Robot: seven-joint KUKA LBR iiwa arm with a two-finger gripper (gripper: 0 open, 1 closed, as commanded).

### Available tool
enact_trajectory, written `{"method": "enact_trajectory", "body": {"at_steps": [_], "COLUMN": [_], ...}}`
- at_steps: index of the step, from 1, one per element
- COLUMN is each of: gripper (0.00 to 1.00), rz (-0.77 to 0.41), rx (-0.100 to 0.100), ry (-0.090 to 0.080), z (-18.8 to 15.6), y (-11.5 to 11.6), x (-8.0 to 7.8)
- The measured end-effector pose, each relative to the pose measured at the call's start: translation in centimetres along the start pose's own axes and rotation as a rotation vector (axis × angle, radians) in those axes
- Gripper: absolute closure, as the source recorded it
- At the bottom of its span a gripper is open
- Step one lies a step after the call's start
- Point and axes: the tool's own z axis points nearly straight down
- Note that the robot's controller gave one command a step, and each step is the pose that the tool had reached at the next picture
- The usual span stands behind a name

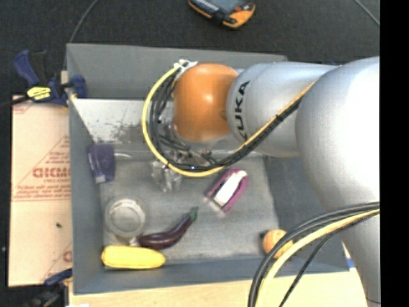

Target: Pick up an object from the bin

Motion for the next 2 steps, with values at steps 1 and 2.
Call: {"method": "enact_trajectory", "body": {"at_steps": [1,2], "gripper": [1.0,1.0], "rz": [-0.49,0.009], "rx": [-0.005,0.001], "ry": [0.009,-0.006], "z": [-0.3,0.9], "y": [4.5,-0.9], "x": [5.3,-0.8]}}
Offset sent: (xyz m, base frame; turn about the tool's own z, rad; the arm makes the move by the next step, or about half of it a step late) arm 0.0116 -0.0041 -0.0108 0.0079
